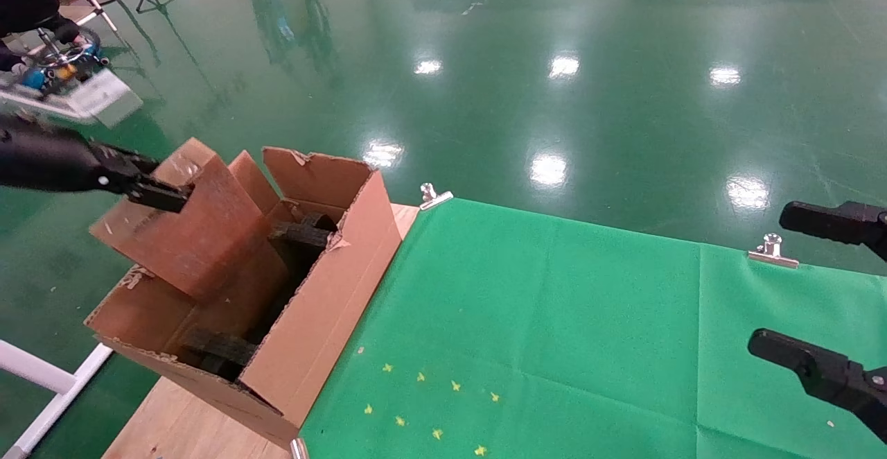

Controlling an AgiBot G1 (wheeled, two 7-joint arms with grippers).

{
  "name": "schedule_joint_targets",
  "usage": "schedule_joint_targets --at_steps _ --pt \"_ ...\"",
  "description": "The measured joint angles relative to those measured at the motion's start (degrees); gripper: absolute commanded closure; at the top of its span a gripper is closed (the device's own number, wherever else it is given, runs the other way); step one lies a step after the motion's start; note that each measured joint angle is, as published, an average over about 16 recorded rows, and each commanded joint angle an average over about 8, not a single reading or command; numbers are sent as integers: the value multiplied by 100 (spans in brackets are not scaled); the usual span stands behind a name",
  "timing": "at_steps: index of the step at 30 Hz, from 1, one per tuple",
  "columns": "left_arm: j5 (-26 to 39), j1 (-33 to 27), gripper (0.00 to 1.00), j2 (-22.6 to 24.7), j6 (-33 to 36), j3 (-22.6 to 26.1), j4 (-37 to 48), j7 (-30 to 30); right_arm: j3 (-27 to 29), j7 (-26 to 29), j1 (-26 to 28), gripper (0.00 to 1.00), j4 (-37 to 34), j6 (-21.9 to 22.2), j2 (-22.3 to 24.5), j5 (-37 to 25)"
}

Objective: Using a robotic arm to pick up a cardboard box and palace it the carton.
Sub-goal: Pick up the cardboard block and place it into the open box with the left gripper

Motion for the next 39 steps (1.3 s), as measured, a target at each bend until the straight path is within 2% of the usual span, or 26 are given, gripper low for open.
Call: schedule_joint_targets --at_steps 10,22,37,38,39 --pt "85 369 100 440 -1187 22 1335 251 0 0 0 0 0 0 0 0" --pt "62 1028 100 826 -2427 -8 2009 299 0 0 0 0 0 0 0 0" --pt "-152 1643 100 976 -2613 -158 2242 302 0 0 0 0 0 0 0 0" --pt "-165 1674 100 979 -2611 -168 2252 298 0 0 0 0 0 0 0 0" --pt "-179 1704 94 981 -2610 -177 2261 294 0 0 0 0 0 0 0 0"
